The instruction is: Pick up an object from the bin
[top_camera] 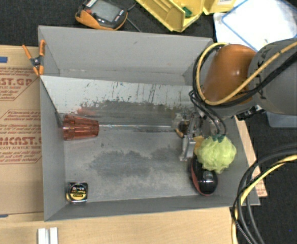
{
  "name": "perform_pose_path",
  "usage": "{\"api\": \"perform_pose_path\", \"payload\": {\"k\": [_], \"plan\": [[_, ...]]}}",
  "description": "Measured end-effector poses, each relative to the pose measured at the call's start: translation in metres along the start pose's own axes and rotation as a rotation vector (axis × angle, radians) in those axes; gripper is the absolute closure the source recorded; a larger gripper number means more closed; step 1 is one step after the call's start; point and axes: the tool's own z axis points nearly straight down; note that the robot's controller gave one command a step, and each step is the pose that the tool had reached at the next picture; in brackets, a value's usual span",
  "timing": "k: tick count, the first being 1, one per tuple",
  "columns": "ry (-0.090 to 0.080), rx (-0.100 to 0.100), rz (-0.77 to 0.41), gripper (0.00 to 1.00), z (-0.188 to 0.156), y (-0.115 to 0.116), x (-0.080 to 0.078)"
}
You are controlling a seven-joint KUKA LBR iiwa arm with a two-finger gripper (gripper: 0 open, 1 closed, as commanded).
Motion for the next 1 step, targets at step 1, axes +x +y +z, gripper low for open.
{"api": "perform_pose_path", "payload": {"k": [1], "plan": [[0.0,0.0,0.0,0.0,0.0,0.0,0.0]]}}
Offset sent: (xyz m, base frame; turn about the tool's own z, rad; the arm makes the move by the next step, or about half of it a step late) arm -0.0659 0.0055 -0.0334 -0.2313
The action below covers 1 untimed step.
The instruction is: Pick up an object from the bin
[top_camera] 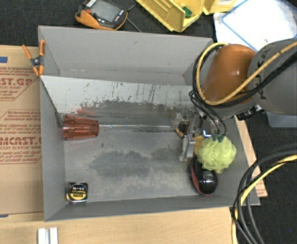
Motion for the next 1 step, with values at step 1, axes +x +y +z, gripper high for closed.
{"api": "perform_pose_path", "payload": {"k": [1], "plan": [[0.003,-0.001,-0.22,0.0,0.0327,0.0062,0.0639]]}}
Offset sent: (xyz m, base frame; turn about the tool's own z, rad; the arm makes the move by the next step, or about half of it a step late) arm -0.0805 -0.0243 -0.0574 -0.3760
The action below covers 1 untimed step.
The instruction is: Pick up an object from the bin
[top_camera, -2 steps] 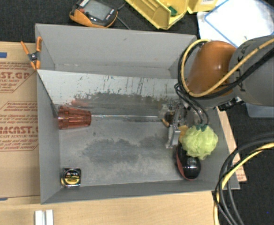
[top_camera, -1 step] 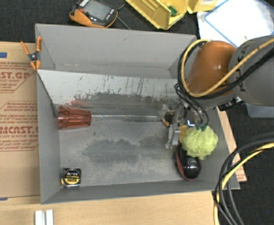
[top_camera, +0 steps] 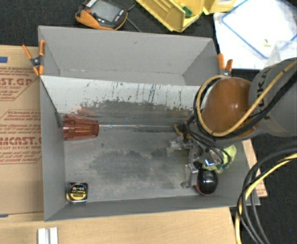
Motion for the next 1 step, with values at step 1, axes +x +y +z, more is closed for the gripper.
{"api": "perform_pose_path", "payload": {"k": [1], "plan": [[-0.002,0.002,-0.154,0.0,0.0263,-0.0266,0.0242]]}}
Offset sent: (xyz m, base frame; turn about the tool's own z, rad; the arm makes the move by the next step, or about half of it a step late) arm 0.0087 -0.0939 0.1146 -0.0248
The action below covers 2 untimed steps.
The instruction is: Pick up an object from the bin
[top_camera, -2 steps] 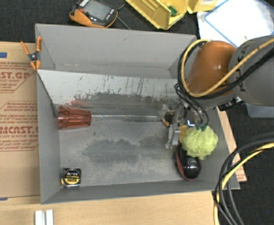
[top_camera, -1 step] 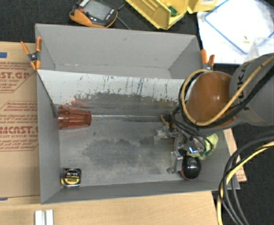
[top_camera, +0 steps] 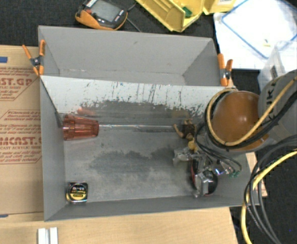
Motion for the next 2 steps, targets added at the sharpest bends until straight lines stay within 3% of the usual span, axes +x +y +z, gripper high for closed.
{"api": "perform_pose_path", "payload": {"k": [1,2], "plan": [[0.002,-0.004,0.104,0.0,-0.112,-0.054,-0.002],[-0.002,-0.002,0.13,0.0,-0.141,-0.068,-0.003]]}}
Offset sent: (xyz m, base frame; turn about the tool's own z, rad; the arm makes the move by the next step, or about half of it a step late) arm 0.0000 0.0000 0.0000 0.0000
